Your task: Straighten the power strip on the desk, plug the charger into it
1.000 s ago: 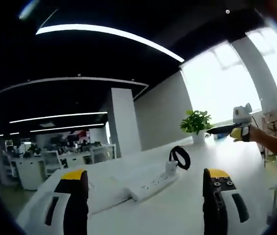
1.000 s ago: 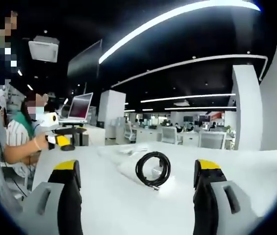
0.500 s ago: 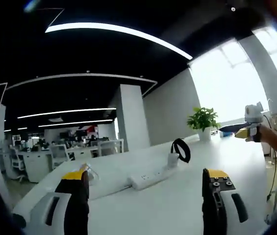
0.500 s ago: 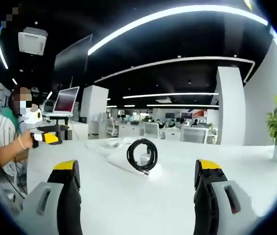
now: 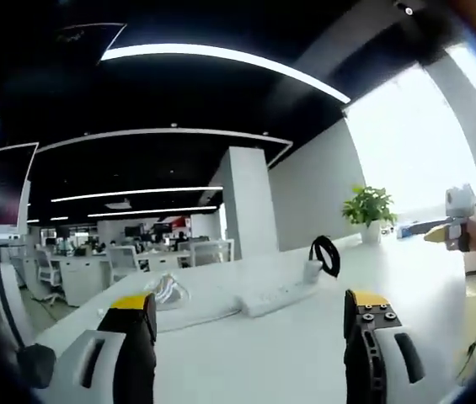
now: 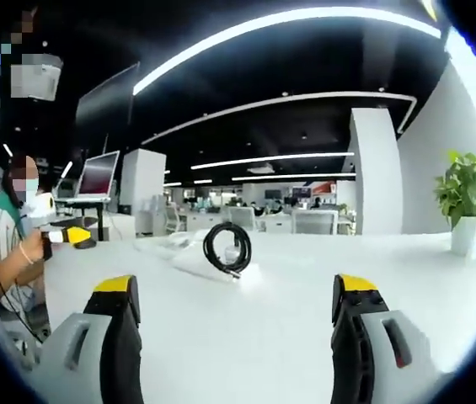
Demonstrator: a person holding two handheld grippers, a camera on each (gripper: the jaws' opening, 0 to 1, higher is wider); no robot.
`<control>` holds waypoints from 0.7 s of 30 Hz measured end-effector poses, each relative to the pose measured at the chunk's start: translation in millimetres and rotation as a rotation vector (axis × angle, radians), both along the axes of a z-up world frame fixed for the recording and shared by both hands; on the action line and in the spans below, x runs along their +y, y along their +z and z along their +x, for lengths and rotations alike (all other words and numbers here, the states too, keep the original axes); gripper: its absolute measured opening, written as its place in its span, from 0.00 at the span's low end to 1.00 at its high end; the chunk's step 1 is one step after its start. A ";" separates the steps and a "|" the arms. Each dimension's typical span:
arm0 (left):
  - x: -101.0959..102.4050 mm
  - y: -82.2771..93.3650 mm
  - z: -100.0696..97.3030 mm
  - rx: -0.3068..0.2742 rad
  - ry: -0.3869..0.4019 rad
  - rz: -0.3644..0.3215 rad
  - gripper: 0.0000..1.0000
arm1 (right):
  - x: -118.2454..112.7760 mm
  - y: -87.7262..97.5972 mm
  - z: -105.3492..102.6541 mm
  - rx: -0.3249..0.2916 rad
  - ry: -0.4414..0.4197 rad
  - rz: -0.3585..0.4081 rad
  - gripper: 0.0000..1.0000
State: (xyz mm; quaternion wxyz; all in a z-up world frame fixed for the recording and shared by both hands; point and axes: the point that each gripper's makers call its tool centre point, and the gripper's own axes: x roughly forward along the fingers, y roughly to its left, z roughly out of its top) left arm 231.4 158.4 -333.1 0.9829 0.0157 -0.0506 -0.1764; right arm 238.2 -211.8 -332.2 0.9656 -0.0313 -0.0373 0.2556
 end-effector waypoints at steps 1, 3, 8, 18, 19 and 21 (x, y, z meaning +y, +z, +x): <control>1.6 -1.6 -1.2 0.002 0.011 -0.008 0.95 | -0.8 -1.0 -1.2 -0.003 -0.006 -0.007 0.94; 3.0 -3.9 -2.5 0.005 0.024 -0.012 0.96 | -2.5 -2.9 -4.0 -0.005 -0.019 -0.015 0.95; 6.2 -13.3 -6.4 0.021 0.059 -0.010 0.98 | -7.4 -6.2 -11.5 0.001 -0.035 -0.017 0.95; 8.9 -27.1 -14.4 0.042 0.084 -0.041 0.99 | -17.8 -21.2 -18.0 0.043 -0.064 0.014 0.95; 9.3 -29.8 -15.1 0.050 0.089 -0.034 0.99 | -19.3 -23.5 -18.4 0.047 -0.069 0.013 0.95; 8.6 -32.8 -17.5 0.057 0.092 -0.016 0.99 | -20.1 -27.5 -19.7 0.057 -0.070 0.015 0.94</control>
